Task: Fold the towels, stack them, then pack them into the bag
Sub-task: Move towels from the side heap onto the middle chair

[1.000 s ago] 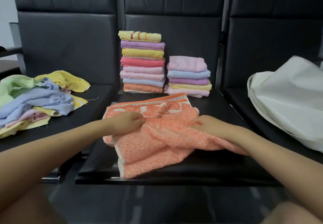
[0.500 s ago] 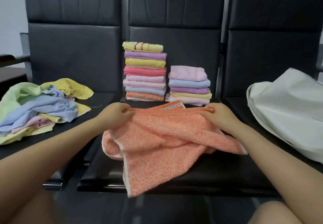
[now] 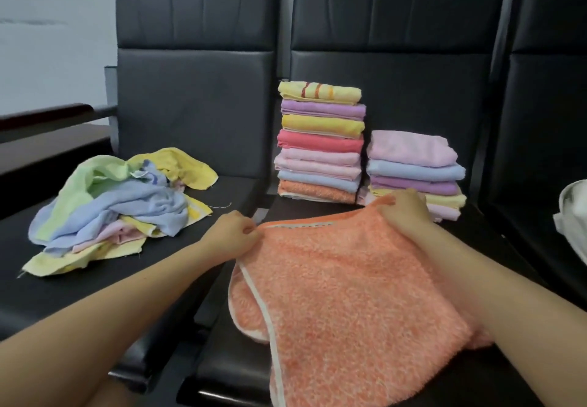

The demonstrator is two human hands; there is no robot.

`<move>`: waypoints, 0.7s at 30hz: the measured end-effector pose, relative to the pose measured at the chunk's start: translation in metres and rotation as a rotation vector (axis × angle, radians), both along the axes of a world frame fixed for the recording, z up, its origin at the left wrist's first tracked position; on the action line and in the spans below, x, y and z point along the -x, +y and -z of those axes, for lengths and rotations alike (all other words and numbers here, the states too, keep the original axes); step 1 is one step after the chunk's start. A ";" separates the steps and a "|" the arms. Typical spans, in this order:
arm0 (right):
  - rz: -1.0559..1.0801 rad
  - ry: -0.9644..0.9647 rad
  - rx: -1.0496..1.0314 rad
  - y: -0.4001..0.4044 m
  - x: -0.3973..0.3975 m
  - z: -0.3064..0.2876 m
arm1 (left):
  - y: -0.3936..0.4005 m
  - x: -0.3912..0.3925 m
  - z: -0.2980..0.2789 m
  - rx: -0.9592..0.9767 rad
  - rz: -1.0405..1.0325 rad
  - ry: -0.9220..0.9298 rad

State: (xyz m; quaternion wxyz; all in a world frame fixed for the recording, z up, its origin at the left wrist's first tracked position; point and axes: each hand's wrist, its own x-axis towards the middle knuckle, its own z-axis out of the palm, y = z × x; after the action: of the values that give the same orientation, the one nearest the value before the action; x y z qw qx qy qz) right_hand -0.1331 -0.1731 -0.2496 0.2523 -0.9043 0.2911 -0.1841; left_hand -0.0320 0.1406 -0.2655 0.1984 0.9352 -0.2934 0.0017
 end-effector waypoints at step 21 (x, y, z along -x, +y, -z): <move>0.083 -0.304 -0.556 -0.028 0.035 0.007 | -0.020 -0.005 0.000 0.170 0.138 0.200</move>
State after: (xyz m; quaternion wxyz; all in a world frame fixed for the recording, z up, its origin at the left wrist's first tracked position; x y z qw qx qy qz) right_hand -0.1681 -0.2015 -0.2562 0.5225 -0.7502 0.3261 -0.2406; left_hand -0.0271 0.1202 -0.2659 0.3050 0.8880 -0.3347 -0.0804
